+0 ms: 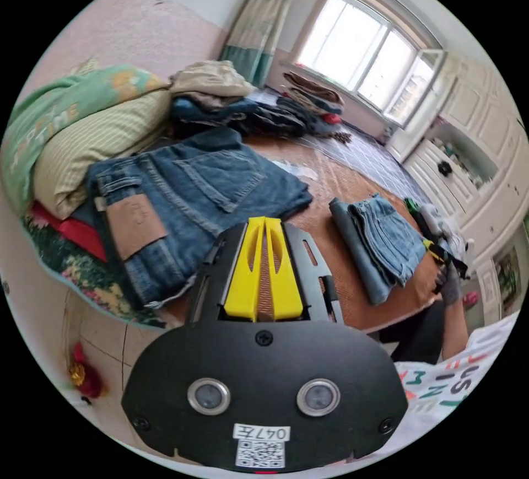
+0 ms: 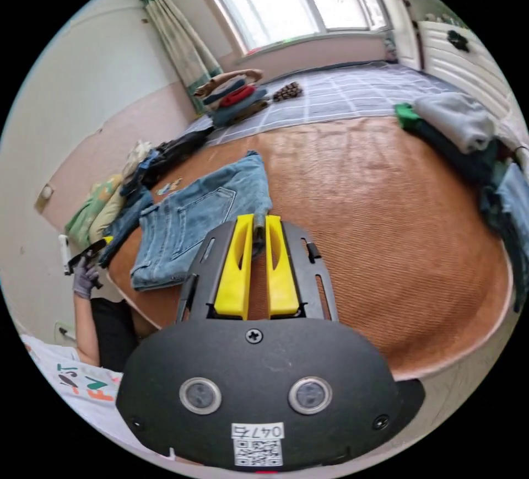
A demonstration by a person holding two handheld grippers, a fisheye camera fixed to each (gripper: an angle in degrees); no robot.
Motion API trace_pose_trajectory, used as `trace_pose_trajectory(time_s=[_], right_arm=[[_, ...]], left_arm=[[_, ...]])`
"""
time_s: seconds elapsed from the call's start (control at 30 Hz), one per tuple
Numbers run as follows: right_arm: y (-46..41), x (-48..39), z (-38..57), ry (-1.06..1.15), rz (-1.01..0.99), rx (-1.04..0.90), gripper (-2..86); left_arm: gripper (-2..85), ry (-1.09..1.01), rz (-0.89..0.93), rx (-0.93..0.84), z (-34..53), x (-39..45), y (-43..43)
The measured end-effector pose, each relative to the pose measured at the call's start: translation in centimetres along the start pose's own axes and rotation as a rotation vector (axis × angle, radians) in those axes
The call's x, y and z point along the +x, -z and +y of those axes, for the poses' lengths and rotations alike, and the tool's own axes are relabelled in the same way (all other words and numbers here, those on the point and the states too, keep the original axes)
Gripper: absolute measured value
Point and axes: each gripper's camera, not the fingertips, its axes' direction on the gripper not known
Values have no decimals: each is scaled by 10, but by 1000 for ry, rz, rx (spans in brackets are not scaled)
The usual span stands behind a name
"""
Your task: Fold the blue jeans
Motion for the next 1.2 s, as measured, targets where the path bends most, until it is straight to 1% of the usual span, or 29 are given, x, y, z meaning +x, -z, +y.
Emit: trace_pose_trajectory(time_s=[0.03, 0.1, 0.17, 0.23, 0.33, 0.4, 0.53, 0.6, 0.67, 0.7, 0.77, 0.8, 0.93, 1.03, 1.1, 1.2], right_arm=[[7, 4, 4, 5, 40, 0, 40], [31, 10, 17, 15, 206, 5, 106], [49, 6, 29, 51, 264, 50, 112], [58, 2, 42, 96, 282, 95, 99], [47, 7, 44, 161, 227, 74, 72], [23, 16, 26, 224, 179, 5, 65], [-23, 37, -24, 305, 158, -92, 49], [-53, 57, -53, 341, 69, -155, 22], [-78, 70, -61, 361, -31, -238, 9], [-89, 77, -56, 362, -62, -248, 5], [-89, 91, -46, 321, -107, -200, 2], [-89, 96, -46, 299, -131, -226, 2], [-85, 90, -45, 400, -134, -299, 4], [-82, 96, -41, 381, -148, -291, 7], [-85, 104, -40, 344, -178, -278, 7], [-85, 108, -43, 322, -208, -283, 4]], left_arm=[[-6, -57, 49, -33, -6, 26, -18], [0, -128, 114, -77, -12, 65, -44], [17, -182, 174, -109, -16, 105, -69], [54, -233, 240, -156, -20, 157, -101], [79, -266, 256, -243, -22, 213, -143], [82, -268, 240, -287, -24, 240, -165], [56, -238, 271, -324, -26, 284, -197], [48, -228, 274, -320, -29, 297, -203], [42, -216, 270, -317, -33, 308, -207], [37, -198, 264, -310, -35, 314, -209], [25, -166, 247, -295, -38, 324, -212], [17, -152, 225, -282, -43, 331, -215], [-2, -146, 92, -230, -75, 364, -231], [-8, -160, 10, -211, -88, 395, -233], [-9, -166, -41, -181, -82, 415, -223], [-10, -217, -130, -109, -52, 452, -195]])
